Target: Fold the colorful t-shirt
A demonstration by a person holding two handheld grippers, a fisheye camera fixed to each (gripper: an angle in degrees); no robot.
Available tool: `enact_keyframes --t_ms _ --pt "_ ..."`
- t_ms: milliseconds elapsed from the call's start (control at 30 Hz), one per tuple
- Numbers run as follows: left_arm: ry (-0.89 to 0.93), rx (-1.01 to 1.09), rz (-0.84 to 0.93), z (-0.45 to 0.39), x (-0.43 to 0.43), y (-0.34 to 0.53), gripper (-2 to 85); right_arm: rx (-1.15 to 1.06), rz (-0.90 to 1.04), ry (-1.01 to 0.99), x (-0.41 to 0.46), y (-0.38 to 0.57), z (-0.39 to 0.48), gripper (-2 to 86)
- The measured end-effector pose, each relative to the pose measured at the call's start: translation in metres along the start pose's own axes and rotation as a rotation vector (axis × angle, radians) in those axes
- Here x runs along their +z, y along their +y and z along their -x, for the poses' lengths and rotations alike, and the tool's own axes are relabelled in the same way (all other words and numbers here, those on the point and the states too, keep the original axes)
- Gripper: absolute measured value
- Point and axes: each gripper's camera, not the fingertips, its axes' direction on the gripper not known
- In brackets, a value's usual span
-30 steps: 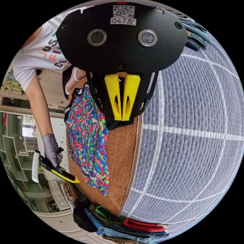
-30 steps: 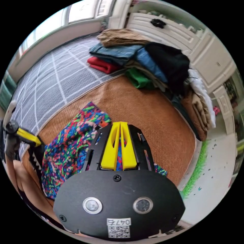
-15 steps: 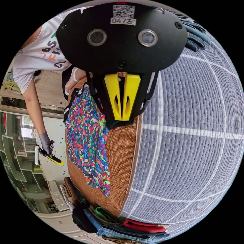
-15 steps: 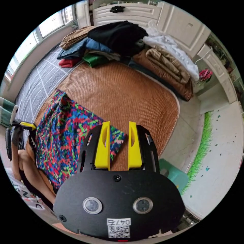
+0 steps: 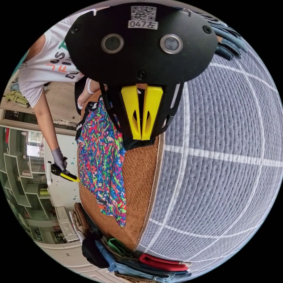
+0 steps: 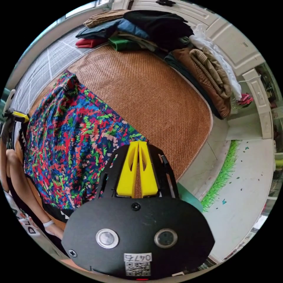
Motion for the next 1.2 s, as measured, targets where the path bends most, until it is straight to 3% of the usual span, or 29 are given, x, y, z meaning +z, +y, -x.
enact_keyframes --t_ms 133,267,333,467,600,767,900,1067,1200 --pt "-0.024 0.012 0.01 -0.008 0.0 -0.002 -1.0 0.035 -0.055 -0.185 0.002 0.001 -0.016 4.3" --pt "0.001 0.005 0.003 -0.007 -0.001 -0.001 -1.0 -0.029 0.089 -0.117 0.024 -0.007 0.001 2.1" --pt "0.004 0.005 0.002 -0.009 -0.003 -0.001 -1.0 -0.043 0.034 -0.042 0.012 -0.002 0.008 0.2" --pt "-0.008 0.008 0.005 -0.014 -0.006 -0.002 -1.0 -0.015 -0.028 -0.075 -0.008 0.009 -0.001 -0.5" --pt "-0.012 0.007 0.002 -0.019 -0.01 -0.002 -1.0 0.057 -0.031 -0.141 -0.017 0.024 -0.024 -0.5" --pt "-0.001 0.002 -0.005 -0.023 -0.016 -0.004 -1.0 0.23 -0.028 -0.046 -0.019 0.044 -0.048 -0.4" --pt "0.0 0.0 -0.007 -0.027 -0.021 -0.006 -1.0 0.26 0.112 0.017 0.008 0.046 -0.048 1.1" --pt "-0.009 0.018 -0.014 -0.037 -0.031 -0.008 -1.0 0.318 -0.059 -0.114 -0.034 0.083 -0.042 6.2" --pt "-0.025 0.028 -0.003 -0.047 -0.036 -0.014 -1.0 0.145 -0.092 -0.337 -0.068 0.145 0.013 4.5"
